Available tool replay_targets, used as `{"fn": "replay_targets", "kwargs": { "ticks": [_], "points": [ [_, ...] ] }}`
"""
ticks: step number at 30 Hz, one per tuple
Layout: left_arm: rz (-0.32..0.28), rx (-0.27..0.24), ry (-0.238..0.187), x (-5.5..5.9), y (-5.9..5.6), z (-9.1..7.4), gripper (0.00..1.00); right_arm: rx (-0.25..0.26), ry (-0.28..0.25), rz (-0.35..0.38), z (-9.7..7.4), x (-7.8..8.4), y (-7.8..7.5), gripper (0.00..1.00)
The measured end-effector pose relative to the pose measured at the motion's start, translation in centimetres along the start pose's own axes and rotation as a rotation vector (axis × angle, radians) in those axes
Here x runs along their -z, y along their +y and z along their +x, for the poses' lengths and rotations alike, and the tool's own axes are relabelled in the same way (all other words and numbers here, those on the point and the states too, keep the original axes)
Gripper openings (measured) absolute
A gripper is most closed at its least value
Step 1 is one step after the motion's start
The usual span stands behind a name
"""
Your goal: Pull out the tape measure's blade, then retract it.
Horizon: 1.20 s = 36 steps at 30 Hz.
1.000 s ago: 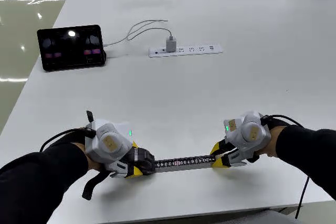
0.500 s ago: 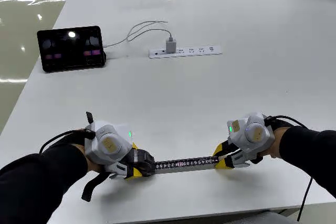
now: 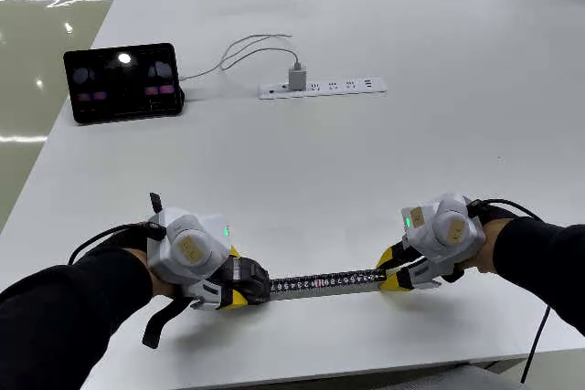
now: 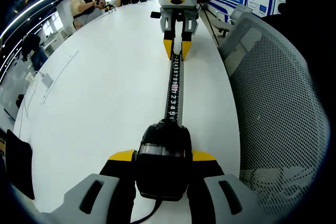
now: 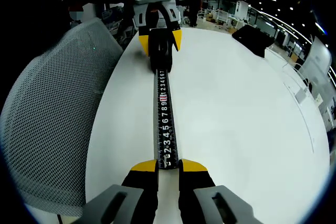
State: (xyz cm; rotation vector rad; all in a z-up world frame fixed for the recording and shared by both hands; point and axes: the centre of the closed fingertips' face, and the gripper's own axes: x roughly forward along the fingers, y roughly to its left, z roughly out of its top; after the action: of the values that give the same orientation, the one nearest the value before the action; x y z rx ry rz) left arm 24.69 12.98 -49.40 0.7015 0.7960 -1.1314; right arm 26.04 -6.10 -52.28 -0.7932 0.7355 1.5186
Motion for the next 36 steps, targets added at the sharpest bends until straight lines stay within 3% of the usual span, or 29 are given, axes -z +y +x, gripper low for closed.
{"fn": "replay_targets", "kwargs": {
  "ticks": [36],
  "points": [
    [-0.005,-0.004,-0.002,0.0,0.0,0.0,0.32,-0.002,0.022,0.014,-1.1,1.7,-0.5,0.11]
  ]
}}
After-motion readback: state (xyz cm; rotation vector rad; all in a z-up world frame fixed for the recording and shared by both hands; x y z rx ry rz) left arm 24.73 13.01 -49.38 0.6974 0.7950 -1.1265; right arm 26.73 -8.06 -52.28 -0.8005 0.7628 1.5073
